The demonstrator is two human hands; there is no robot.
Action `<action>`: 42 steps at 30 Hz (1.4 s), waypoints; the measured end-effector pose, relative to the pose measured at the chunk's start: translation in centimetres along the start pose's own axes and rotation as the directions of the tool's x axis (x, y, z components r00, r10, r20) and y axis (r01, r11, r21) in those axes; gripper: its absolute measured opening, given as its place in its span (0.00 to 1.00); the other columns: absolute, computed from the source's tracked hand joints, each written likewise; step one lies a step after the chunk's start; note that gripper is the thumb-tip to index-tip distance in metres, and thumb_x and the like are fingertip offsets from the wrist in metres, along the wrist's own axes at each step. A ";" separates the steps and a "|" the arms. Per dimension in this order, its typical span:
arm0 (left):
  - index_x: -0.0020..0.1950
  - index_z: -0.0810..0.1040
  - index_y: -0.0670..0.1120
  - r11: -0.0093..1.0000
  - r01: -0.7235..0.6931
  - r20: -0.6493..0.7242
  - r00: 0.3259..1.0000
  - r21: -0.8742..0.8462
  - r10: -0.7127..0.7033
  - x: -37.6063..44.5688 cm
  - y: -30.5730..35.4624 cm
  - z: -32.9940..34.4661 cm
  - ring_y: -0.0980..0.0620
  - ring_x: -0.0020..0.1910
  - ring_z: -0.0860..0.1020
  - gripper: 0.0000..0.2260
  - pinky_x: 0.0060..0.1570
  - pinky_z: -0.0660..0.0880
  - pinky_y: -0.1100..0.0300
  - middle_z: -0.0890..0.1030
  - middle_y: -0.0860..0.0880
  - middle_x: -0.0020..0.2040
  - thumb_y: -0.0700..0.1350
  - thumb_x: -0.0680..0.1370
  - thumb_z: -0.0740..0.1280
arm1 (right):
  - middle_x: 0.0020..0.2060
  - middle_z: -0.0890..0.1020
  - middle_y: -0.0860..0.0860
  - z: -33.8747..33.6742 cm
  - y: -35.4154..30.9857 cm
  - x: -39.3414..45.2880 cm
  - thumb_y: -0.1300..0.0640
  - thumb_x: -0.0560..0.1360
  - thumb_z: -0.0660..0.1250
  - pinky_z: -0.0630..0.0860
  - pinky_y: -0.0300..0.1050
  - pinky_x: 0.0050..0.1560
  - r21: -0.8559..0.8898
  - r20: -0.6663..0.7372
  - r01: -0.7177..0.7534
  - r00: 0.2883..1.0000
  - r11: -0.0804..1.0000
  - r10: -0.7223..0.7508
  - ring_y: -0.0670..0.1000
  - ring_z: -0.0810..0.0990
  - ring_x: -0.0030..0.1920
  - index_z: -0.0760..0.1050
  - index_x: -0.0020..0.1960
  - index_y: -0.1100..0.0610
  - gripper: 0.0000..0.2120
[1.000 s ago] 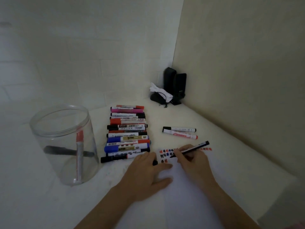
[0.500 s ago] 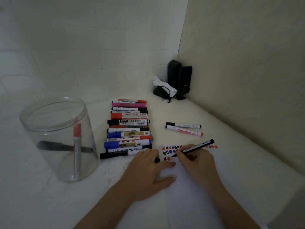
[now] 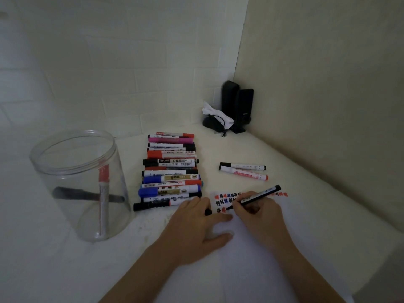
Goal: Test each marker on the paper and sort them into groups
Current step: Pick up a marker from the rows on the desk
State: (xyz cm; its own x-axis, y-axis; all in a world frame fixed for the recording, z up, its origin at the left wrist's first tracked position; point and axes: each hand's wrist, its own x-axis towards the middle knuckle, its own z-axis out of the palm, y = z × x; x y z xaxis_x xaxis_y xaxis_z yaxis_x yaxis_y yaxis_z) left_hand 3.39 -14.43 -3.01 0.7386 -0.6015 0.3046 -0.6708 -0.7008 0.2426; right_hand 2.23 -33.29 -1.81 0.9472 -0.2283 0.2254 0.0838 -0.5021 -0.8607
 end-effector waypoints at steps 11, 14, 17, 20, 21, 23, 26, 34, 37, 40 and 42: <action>0.65 0.72 0.63 1.000 -0.014 -0.029 0.999 0.002 0.014 0.0 -0.1 0.2 0.56 0.44 0.67 0.22 0.44 0.66 0.60 0.67 0.55 0.43 0.69 0.77 0.52 | 0.31 0.84 0.43 -0.1 0.0 0.1 0.62 0.72 0.72 0.76 0.29 0.38 0.011 0.004 0.029 1.000 1.000 -0.029 0.38 0.82 0.36 0.80 0.39 0.49 0.09; 0.65 0.72 0.63 1.000 -0.024 -0.034 0.999 0.001 0.024 0.0 -0.2 0.2 0.56 0.43 0.67 0.22 0.43 0.67 0.60 0.68 0.55 0.43 0.68 0.77 0.52 | 0.30 0.83 0.41 -0.1 0.1 0.0 0.63 0.72 0.72 0.75 0.29 0.38 0.020 0.010 0.022 1.000 1.000 -0.023 0.38 0.82 0.35 0.78 0.36 0.49 0.11; 0.65 0.72 0.63 1.000 -0.031 -0.042 0.999 0.003 0.031 0.0 -0.3 0.4 0.57 0.43 0.66 0.22 0.43 0.65 0.61 0.67 0.55 0.43 0.68 0.77 0.53 | 0.32 0.84 0.44 -0.1 0.3 0.1 0.62 0.72 0.71 0.78 0.33 0.40 0.007 -0.002 0.025 1.000 1.000 -0.025 0.40 0.82 0.36 0.79 0.38 0.49 0.09; 0.65 0.73 0.62 0.999 -0.036 -0.045 0.998 -0.007 0.036 0.0 -0.3 0.4 0.57 0.43 0.66 0.21 0.42 0.64 0.61 0.67 0.55 0.43 0.68 0.77 0.54 | 0.32 0.84 0.47 0.0 0.4 0.3 0.61 0.72 0.71 0.79 0.35 0.41 -0.004 -0.007 0.017 1.000 1.000 -0.017 0.41 0.83 0.37 0.80 0.39 0.50 0.07; 0.65 0.72 0.63 0.999 -0.037 -0.041 0.998 -0.008 0.037 0.0 -0.4 0.5 0.57 0.43 0.66 0.21 0.43 0.64 0.61 0.68 0.55 0.43 0.68 0.77 0.54 | 0.32 0.84 0.48 0.1 0.4 0.3 0.61 0.72 0.71 0.79 0.35 0.40 -0.009 -0.006 0.011 1.000 1.000 -0.011 0.41 0.83 0.36 0.80 0.39 0.51 0.06; 0.66 0.71 0.63 0.999 -0.038 -0.035 0.999 -0.005 0.038 0.0 -0.4 0.5 0.57 0.43 0.67 0.21 0.43 0.65 0.61 0.68 0.55 0.43 0.68 0.77 0.53 | 0.30 0.83 0.48 0.2 0.3 0.2 0.61 0.71 0.71 0.77 0.32 0.38 -0.004 -0.003 -0.004 1.000 1.000 0.004 0.40 0.82 0.35 0.80 0.38 0.52 0.06; 0.65 0.72 0.63 0.998 -0.057 -0.049 0.997 0.002 0.057 0.0 -0.5 0.6 0.57 0.43 0.66 0.21 0.42 0.64 0.62 0.67 0.55 0.42 0.68 0.77 0.54 | 0.28 0.82 0.50 0.2 0.6 0.4 0.58 0.72 0.71 0.76 0.37 0.36 0.020 -0.030 -0.058 0.998 0.998 0.059 0.43 0.81 0.32 0.79 0.34 0.55 0.07; 0.68 0.67 0.56 0.965 0.060 0.022 0.998 -0.256 -0.056 -0.1 0.0 -0.4 0.58 0.47 0.69 0.18 0.49 0.65 0.64 0.71 0.55 0.47 0.52 0.80 0.50 | 0.29 0.78 0.53 -0.6 0.0 0.9 0.59 0.73 0.71 0.69 0.44 0.34 0.192 -0.021 -0.167 0.985 0.967 0.174 0.48 0.72 0.30 0.80 0.38 0.57 0.05; 0.69 0.67 0.48 0.862 0.231 0.070 0.972 -0.451 -0.224 -0.3 0.1 -1.8 0.53 0.59 0.73 0.17 0.54 0.69 0.69 0.73 0.50 0.61 0.39 0.81 0.57 | 0.28 0.81 0.50 -1.3 -1.1 0.5 0.59 0.74 0.70 0.75 0.41 0.36 0.154 0.032 -0.174 0.985 0.973 0.171 0.46 0.78 0.29 0.81 0.41 0.53 0.05; 0.70 0.64 0.52 0.814 0.254 0.087 0.965 -0.522 -0.246 -1.4 0.3 -3.0 0.61 0.59 0.74 0.20 0.63 0.70 0.65 0.74 0.57 0.64 0.36 0.81 0.59 | 0.33 0.84 0.54 -1.6 -2.9 -1.0 0.58 0.77 0.68 0.77 0.42 0.34 0.278 0.065 -0.180 0.984 0.944 0.168 0.49 0.80 0.32 0.82 0.45 0.58 0.05; 0.64 0.67 0.58 0.772 0.278 0.045 0.950 -0.571 -0.309 -2.3 0.4 -3.7 0.62 0.53 0.78 0.17 0.59 0.73 0.64 0.78 0.60 0.61 0.40 0.79 0.64 | 0.36 0.84 0.58 -1.5 -4.2 -2.6 0.57 0.79 0.65 0.75 0.41 0.32 0.438 0.139 -0.248 0.968 0.864 0.207 0.50 0.79 0.33 0.82 0.47 0.62 0.11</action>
State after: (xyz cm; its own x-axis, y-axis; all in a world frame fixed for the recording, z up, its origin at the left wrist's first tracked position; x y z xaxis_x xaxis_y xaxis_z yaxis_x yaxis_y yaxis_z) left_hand 1.18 -11.86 -0.19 0.9118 -0.3722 0.1733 -0.3515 -0.4892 0.7982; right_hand -1.01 -31.88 1.88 0.9775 -0.2094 -0.0234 -0.0265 -0.0120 -0.9996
